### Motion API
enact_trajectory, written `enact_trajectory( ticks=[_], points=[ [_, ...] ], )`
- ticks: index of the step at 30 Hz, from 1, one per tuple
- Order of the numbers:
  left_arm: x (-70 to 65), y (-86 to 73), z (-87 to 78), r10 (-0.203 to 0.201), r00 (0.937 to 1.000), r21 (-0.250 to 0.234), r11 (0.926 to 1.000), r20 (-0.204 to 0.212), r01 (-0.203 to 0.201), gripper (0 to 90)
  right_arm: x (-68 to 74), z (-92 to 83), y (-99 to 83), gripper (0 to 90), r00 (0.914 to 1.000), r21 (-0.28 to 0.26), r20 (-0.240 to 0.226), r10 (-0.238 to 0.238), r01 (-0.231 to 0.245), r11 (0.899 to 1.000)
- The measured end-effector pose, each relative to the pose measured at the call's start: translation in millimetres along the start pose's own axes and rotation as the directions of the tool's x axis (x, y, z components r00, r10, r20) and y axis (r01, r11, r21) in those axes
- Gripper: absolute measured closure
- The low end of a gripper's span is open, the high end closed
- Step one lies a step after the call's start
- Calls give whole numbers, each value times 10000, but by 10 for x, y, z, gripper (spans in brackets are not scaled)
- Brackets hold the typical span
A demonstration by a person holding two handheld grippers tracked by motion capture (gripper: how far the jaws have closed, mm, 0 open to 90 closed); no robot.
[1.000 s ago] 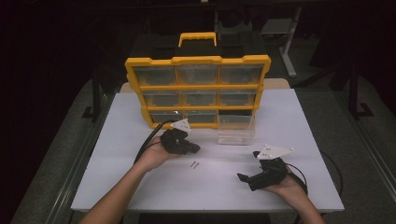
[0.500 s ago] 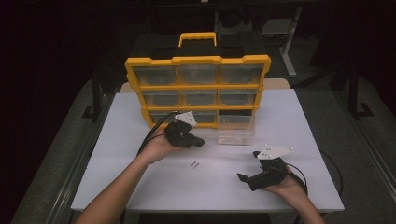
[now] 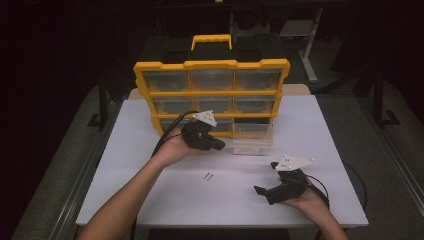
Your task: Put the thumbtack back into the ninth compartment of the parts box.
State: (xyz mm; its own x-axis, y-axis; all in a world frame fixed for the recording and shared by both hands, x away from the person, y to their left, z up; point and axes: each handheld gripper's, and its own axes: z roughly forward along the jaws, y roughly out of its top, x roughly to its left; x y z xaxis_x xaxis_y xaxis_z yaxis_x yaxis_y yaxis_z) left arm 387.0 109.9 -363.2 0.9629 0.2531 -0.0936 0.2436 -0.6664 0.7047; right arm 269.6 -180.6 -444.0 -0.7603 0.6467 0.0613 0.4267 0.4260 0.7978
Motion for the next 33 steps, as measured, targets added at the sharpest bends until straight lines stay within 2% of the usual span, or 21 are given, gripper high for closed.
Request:
enact_trajectory(
  ticks=[8,16,33],
  points=[
    [25,176,-24,183,9998,-121,9998,-22,-183,872,-2,0,-1,0,10000,-6,-3,20,-20,10000],
    [56,331,19,246,9997,-334,9991,-49,-247,872,-1,-2,-1,0,10000,-13,-7,19,-19,10000],
    [80,596,313,561,9984,-186,9982,-106,-563,871,-3,-10,-2,0,10000,-40,-17,25,-25,10000]
  ],
)
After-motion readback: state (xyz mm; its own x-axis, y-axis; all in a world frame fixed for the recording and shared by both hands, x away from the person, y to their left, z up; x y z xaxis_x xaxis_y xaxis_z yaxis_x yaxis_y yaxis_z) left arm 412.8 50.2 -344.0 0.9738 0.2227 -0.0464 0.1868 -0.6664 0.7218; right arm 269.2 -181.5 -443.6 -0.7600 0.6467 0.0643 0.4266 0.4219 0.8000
